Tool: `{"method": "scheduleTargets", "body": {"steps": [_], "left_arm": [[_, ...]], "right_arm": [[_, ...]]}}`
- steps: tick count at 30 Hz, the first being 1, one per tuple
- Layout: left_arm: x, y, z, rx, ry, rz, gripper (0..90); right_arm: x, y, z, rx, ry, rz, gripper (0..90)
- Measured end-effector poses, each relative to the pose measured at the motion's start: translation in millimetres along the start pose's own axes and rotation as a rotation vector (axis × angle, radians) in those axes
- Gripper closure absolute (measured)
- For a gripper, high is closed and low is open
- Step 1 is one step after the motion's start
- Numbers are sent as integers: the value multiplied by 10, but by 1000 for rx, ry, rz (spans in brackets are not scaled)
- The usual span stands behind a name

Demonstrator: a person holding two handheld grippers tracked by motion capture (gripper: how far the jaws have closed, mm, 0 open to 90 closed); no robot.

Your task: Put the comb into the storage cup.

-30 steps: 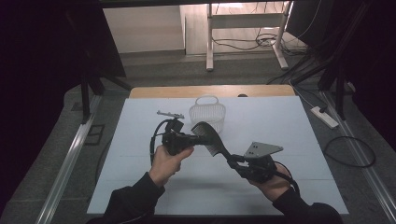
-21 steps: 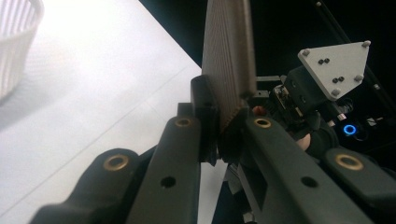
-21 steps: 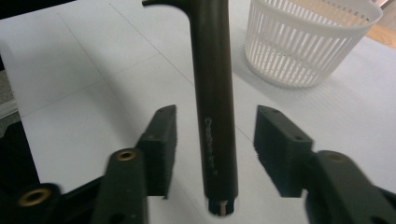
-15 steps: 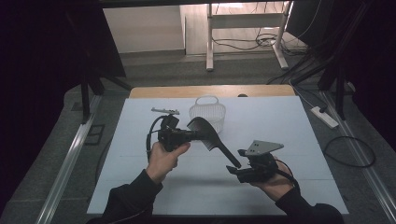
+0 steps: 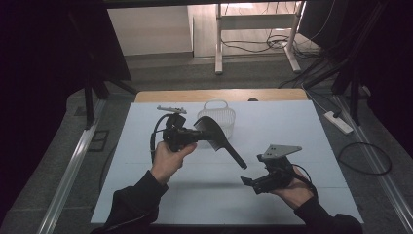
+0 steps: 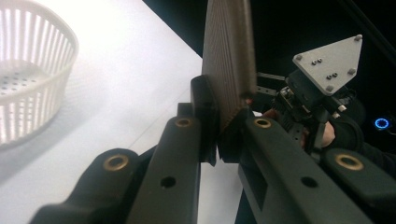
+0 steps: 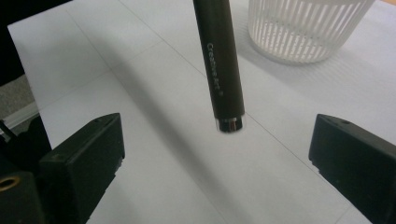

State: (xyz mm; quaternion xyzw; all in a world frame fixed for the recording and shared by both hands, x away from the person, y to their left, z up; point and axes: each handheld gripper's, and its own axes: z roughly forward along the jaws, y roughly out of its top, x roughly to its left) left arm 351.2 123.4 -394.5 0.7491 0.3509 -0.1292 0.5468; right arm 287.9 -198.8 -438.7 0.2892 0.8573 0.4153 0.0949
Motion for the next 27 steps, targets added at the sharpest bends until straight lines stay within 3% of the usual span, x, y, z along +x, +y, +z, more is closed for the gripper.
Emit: {"method": "scheduleTargets", "body": {"steps": [11, 27], "left_arm": [[37, 114, -119, -5, 49, 34, 875], [152, 282, -277, -51, 97, 27, 875]], "right_arm": [[-28, -78, -129, -13, -25, -3, 2], [-56, -236, -277, 10, -50, -9, 0]]}}
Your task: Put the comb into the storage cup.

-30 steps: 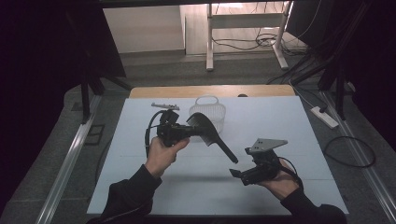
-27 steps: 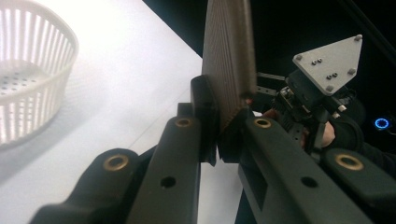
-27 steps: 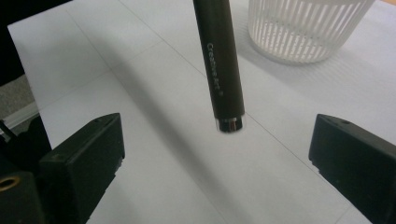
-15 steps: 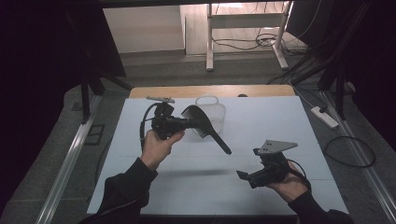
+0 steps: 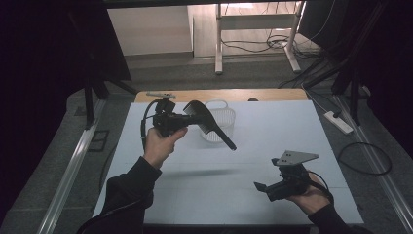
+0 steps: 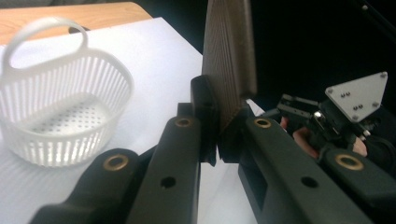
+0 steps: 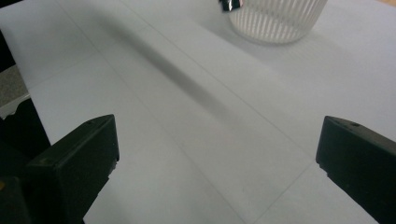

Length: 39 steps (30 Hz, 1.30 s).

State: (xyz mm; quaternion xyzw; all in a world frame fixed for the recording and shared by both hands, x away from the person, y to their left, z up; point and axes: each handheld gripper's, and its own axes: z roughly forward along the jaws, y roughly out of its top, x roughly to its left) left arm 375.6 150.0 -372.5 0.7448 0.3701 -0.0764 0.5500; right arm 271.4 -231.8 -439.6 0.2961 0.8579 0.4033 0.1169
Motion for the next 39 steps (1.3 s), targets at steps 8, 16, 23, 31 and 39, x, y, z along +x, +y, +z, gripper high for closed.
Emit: {"method": "scheduleTargets", "body": {"steps": [8, 16, 23, 31, 39], "left_arm": [[79, 69, -79, -20, 40, -5, 874], [148, 148, -132, -42, 63, -21, 874], [210, 198, -150, -51, 90, -24, 875], [257, 275, -154, -64, 114, -27, 875], [305, 345, -136, -68, 145, -30, 875]], "right_arm": [[-40, -121, -80, -1, -27, 45, 0], [-79, -240, -187, 2, -50, 90, 0], [-137, -356, -296, 3, -90, 140, 0], [-135, -459, -409, 8, -114, 171, 0], [-134, -553, -516, 14, -141, 189, 0]]}}
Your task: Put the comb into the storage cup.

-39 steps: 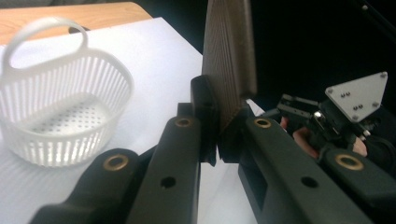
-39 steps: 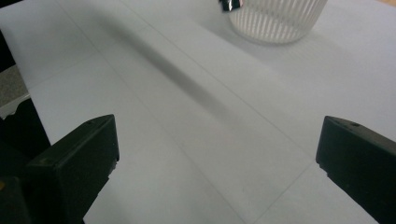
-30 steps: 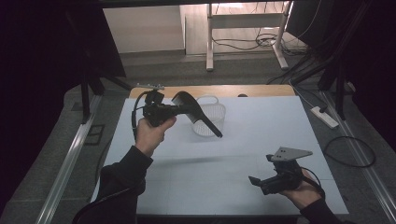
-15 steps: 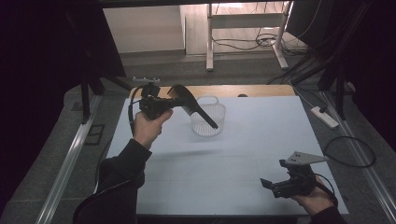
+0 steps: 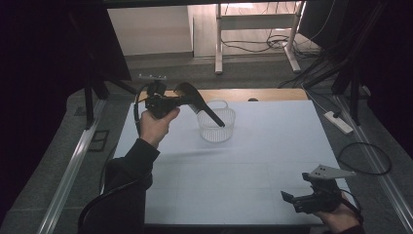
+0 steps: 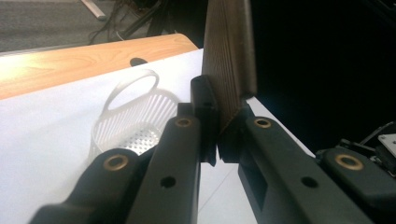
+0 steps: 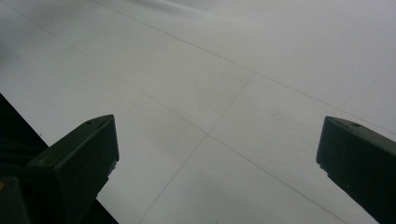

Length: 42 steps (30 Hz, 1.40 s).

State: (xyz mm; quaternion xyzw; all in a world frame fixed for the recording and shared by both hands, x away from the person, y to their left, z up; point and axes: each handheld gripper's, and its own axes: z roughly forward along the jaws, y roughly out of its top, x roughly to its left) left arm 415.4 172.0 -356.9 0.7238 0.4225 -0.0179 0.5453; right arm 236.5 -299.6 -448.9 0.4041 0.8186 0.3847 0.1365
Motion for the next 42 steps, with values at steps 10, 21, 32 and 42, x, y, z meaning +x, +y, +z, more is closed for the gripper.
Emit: {"method": "scheduleTargets", "body": {"steps": [10, 21, 32, 42], "left_arm": [[51, 49, 99, -4, 23, -7, 874], [143, 54, 243, -9, 52, -22, 874], [207, 32, 395, -16, 66, -34, 874], [213, 22, 557, -19, 69, -34, 874]], "right_arm": [[10, -62, -147, -7, -44, 25, 0], [18, -103, -233, -13, -70, 29, 0], [16, -135, -295, -23, -79, 41, 1], [14, -145, -308, -28, -80, 46, 4]]}}
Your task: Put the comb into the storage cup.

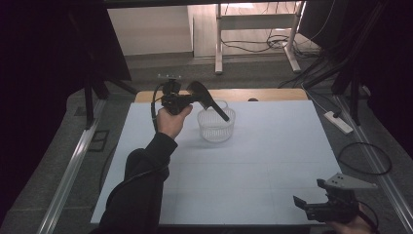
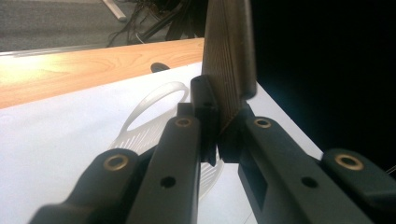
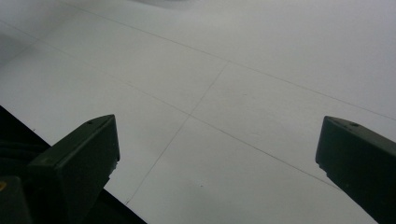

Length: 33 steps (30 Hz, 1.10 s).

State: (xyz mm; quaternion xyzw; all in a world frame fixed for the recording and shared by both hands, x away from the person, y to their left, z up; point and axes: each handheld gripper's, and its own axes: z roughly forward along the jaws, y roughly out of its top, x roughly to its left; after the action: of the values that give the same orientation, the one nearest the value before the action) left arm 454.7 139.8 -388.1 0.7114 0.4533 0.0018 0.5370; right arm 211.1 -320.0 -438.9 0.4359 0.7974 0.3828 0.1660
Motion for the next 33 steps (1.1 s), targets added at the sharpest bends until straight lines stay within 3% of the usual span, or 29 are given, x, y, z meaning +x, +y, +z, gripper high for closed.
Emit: {"method": "scheduleTargets", "body": {"steps": [14, 33], "left_arm": [[-8, -20, 89, 9, 14, 16, 874], [107, -189, 254, 17, 29, -16, 874]], "right_arm": [[-6, 0, 1, -1, 0, 5, 8], [-11, 1, 10, 8, 0, 8, 15]]}}
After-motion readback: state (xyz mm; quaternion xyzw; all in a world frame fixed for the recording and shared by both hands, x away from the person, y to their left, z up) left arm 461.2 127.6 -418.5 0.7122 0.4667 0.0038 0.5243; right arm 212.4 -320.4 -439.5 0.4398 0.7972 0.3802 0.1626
